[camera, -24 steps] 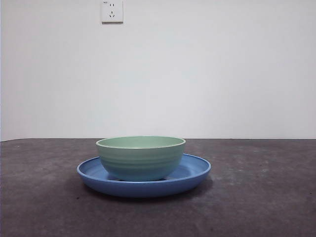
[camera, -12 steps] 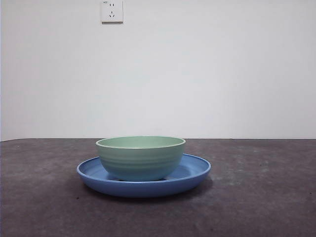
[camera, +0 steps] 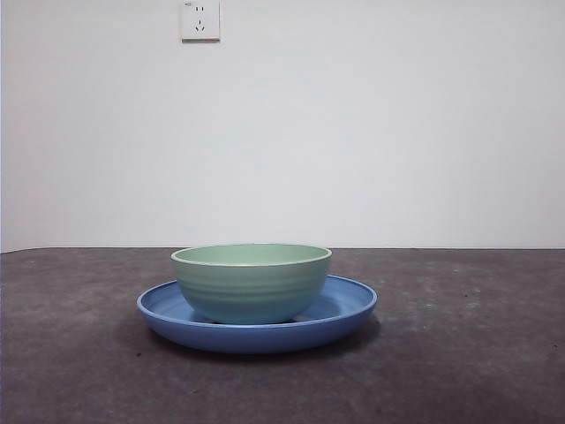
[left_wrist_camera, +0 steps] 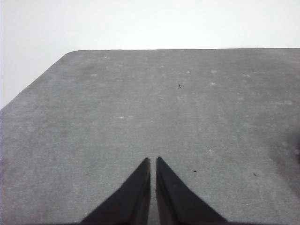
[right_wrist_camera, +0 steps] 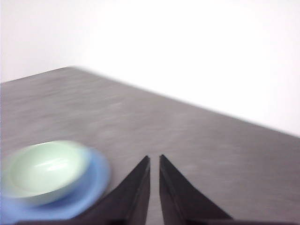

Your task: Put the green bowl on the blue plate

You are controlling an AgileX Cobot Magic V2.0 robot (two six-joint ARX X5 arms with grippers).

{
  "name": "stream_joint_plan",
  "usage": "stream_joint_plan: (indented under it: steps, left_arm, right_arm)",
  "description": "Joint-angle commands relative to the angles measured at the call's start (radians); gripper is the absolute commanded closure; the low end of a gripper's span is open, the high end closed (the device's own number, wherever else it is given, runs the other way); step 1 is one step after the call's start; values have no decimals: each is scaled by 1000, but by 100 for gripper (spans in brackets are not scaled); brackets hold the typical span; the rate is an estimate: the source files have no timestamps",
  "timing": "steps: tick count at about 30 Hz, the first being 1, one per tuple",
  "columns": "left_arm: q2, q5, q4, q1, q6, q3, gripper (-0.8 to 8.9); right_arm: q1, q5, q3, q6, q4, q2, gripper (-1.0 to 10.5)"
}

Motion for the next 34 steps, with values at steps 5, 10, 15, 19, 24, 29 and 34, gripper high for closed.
stream_joint_plan:
  steps: [5, 10, 15, 19, 24, 29, 34]
  left_arm:
    - [-1, 1, -6, -2, 0, -20, 794]
    - [-1, 1, -6, -2, 0, -20, 794]
    - [-1, 1, -6, -2, 0, -20, 794]
    - [-1, 1, -6, -2, 0, -20, 794]
    - [-1, 1, -6, -2, 0, -20, 794]
    - [-1, 1, -6, -2, 0, -20, 794]
    - [-1, 1, -6, -2, 0, -20, 794]
  right_arm:
    - [-126, 172, -278, 23, 238, -88, 917]
    - [-142, 210, -388, 30, 348, -123, 917]
    - [-142, 282, -448, 62, 358, -126, 917]
    - [-141, 313, -473, 101, 323, -126, 916]
    - [-113, 313, -473, 100, 262, -126, 917]
    - [-90, 324, -473, 99, 219, -126, 917]
    - [-89, 336, -473, 100, 217, -126, 916]
